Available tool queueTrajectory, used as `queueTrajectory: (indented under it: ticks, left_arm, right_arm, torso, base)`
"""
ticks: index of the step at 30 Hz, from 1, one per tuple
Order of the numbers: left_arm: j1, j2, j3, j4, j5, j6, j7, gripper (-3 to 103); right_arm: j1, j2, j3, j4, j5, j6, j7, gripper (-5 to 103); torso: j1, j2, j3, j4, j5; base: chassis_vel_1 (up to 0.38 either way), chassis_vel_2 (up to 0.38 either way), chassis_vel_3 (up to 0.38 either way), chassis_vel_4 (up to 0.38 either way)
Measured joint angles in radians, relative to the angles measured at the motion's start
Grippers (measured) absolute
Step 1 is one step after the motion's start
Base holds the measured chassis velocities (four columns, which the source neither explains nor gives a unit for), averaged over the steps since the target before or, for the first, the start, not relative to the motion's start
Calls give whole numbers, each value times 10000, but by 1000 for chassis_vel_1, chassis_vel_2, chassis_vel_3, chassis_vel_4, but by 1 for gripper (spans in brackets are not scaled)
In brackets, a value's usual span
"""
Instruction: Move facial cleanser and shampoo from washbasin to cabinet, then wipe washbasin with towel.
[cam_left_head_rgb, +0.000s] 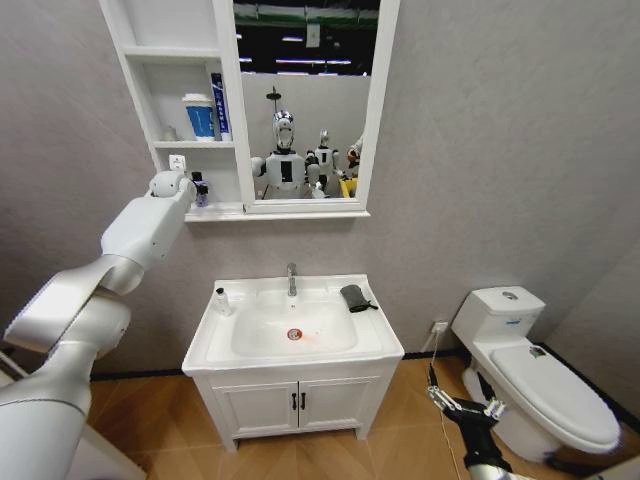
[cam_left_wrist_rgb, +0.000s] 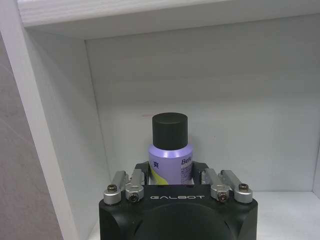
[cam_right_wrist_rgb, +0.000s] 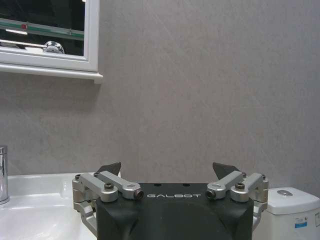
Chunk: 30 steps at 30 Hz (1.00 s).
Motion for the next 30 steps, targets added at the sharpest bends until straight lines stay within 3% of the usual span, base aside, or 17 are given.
queueTrajectory:
  ticks: [2,3,4,9,11,14,15,17,21,22,23,26,28,29,30]
  left_arm:
    - [73,23,-56,-74,-30,19,-55,54]
    - [73,23,-56,-74,-30,19,-55,54]
    - [211,163,-90,-401,-86,77,-170,65]
    - [805,723,-138,-1696,-645,296,-562,76]
    - [1484,1324,-329,-3060,-1172,332,-919,92]
    - [1918,1732,-492,-3857,-1322,127,-1079,97]
    - [2483,2298,-684,-4769,-1278,-255,-1126,98]
    - [3680,3321,-1241,-6333,-1127,-1106,-605,100]
    - [4912,3921,-1853,-7475,-937,-1718,-240,100]
    - [6501,4360,-2601,-8396,-595,-2468,112,100]
    - [7322,4460,-2980,-8709,-418,-2778,188,100]
    - [8138,4500,-3315,-8963,-273,-3023,215,100]
    - [9855,4407,-3888,-9446,62,-3457,-17,100]
    - [9855,4407,-3888,-9446,62,-3457,-17,100]
    - [11079,4084,-4302,-9792,402,-3751,-316,98]
  right_arm:
    - [2,-3,2,14,6,1,4,100]
    - [2,-3,2,14,6,1,4,100]
    - [10,-1,2,29,8,2,29,100]
    - [102,-7,-64,78,5,-23,88,100]
    - [145,-32,-119,112,-13,-68,110,100]
    - [132,-44,-122,114,-22,-72,112,100]
    - [99,-55,-110,112,-32,-71,114,100]
    - [73,-67,-71,102,-38,-70,168,100]
    - [76,-67,-63,94,-39,-70,201,100]
    - [87,-69,-73,87,-51,-70,223,100]
    - [88,-72,-91,87,-70,-71,227,100]
    - [86,-76,-114,87,-97,-74,230,100]
    - [75,-76,-146,87,-182,-78,235,100]
    - [75,-76,-146,87,-182,-78,235,100]
    - [62,-36,-148,101,-244,-77,239,100]
  torso:
    - [1,0,1,0,-2]
    - [1,0,1,0,-2]
    - [1,0,1,-1,0]
    - [1,0,1,-1,-2]
    - [1,0,0,0,-3]
    - [1,0,1,-1,-4]
    - [1,1,0,-3,-1]
    - [1,0,0,3,-3]
    - [-2,1,-1,7,-1]
    - [-2,1,-1,7,-7]
    - [-3,2,-1,2,-3]
    - [-3,2,-2,2,0]
    - [-1,1,1,2,-7]
    - [-1,1,1,2,-7]
    - [-1,1,0,1,1]
  base:
    - [0,0,0,0]
    - [0,0,0,0]
    - [0,0,0,0]
    - [0,0,0,0]
    - [0,0,0,0]
    - [0,0,0,0]
    - [0,0,0,0]
    - [0,0,0,0]
    - [0,0,0,0]
    - [0,0,0,0]
    - [0,0,0,0]
    - [0,0,0,0]
    - [0,0,0,0]
    - [0,0,0,0]
    - [0,0,0,0]
